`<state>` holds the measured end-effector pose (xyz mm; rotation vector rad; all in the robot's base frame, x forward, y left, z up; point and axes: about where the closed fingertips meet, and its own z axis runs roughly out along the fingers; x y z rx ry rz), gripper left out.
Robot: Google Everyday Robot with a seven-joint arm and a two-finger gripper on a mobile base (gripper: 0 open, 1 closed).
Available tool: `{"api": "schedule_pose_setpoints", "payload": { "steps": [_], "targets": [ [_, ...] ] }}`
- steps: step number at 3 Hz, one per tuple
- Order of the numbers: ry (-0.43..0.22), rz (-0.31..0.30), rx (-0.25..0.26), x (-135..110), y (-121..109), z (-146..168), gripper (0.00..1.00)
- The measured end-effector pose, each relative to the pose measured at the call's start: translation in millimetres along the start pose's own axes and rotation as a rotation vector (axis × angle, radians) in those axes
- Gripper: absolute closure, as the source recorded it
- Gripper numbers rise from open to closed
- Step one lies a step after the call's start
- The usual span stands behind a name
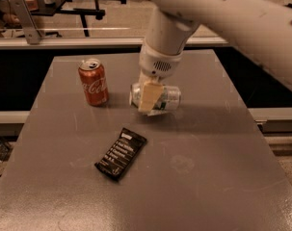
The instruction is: Place 7up can upright
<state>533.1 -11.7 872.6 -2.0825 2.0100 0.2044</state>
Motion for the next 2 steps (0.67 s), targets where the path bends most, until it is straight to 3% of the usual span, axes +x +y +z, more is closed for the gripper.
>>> {"api": "schedule_pose_setpoints", "payload": {
  "steps": [1, 2],
  "targets": [
    [-0.137, 0.027, 0.023, 5, -7, -30, 1.0],
    [-0.336, 0.074, 0.05, 10, -22, -47, 1.0]
  ]
}}
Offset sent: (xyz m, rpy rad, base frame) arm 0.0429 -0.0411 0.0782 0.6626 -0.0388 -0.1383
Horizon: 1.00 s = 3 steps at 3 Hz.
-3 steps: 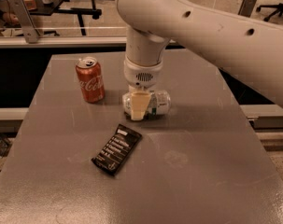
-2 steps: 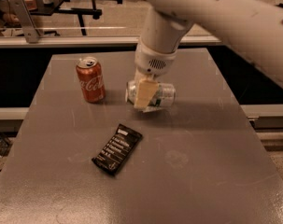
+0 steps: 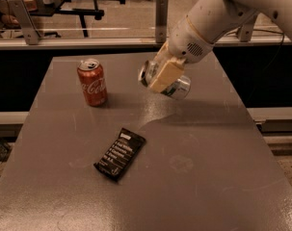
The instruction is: Place 7up can upright
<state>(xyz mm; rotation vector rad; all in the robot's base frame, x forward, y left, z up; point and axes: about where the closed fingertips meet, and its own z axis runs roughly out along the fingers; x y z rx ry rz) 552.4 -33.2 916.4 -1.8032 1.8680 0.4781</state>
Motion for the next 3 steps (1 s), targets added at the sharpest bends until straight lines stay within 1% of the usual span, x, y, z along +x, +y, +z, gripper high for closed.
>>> {"api": "schedule_pose_setpoints", "payload": {
  "steps": [1, 2, 3],
  "targets": [
    [-0.301, 0.088, 0.051, -5, -17, -19, 1.0],
    [-0.475, 0.126, 0.085, -11, -21, -32, 1.0],
    [-0.617, 0.168, 0.097, -8, -20, -35, 1.0]
  ]
}}
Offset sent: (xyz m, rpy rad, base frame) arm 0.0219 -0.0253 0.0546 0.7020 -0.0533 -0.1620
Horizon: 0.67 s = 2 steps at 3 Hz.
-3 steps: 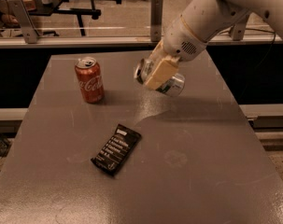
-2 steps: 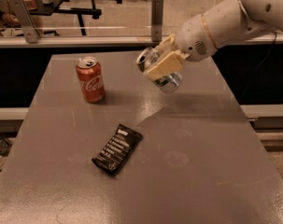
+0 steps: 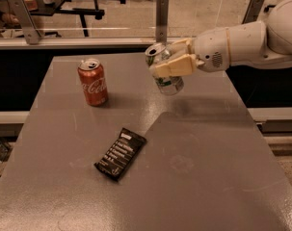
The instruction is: Place 7up can upright
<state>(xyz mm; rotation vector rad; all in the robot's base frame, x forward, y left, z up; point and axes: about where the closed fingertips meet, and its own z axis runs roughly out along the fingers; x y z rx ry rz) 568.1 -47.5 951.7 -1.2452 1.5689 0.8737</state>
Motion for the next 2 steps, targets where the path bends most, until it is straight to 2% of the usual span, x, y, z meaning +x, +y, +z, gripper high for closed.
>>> {"api": "schedule_pose_setpoints", "payload": {
  "steps": [1, 2],
  "targets": [
    [-0.138, 0.044, -0.024, 13.6, 4.0, 2.5, 1.0],
    [-0.207, 0.048, -0.041, 23.2, 7.1, 5.4, 1.0]
  ]
}}
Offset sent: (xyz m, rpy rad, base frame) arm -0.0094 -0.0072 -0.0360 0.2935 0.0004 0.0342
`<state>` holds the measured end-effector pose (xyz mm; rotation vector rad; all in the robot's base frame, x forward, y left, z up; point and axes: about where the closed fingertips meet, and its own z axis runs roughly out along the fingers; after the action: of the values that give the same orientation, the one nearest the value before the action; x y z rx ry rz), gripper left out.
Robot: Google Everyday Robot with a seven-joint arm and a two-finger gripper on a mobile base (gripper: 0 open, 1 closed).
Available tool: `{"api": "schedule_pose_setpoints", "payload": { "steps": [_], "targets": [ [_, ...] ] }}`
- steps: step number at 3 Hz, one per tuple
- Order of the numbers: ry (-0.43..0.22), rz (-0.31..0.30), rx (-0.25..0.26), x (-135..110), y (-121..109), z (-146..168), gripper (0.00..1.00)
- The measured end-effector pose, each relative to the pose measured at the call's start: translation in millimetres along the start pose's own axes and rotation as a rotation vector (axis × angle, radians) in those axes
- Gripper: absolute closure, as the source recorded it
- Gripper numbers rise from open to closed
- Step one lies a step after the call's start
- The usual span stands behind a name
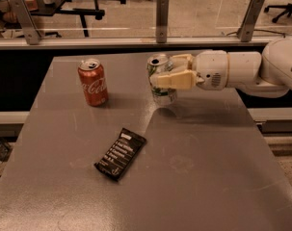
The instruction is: Place 7up can upright
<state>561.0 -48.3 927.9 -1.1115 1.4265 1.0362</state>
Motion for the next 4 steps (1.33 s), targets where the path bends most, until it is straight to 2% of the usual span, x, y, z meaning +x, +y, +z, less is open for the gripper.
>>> {"api": "schedule_pose_setpoints", "payload": {
  "steps": [1, 2, 4],
  "targets": [
    [-0.025, -0.038, -0.01, 9, 3, 2, 0.81],
    [-0.05, -0.076, -0.022, 17, 7, 4, 0.58],
    [-0.134, -0.077, -0.061, 24, 7, 8, 0.12]
  ]
}}
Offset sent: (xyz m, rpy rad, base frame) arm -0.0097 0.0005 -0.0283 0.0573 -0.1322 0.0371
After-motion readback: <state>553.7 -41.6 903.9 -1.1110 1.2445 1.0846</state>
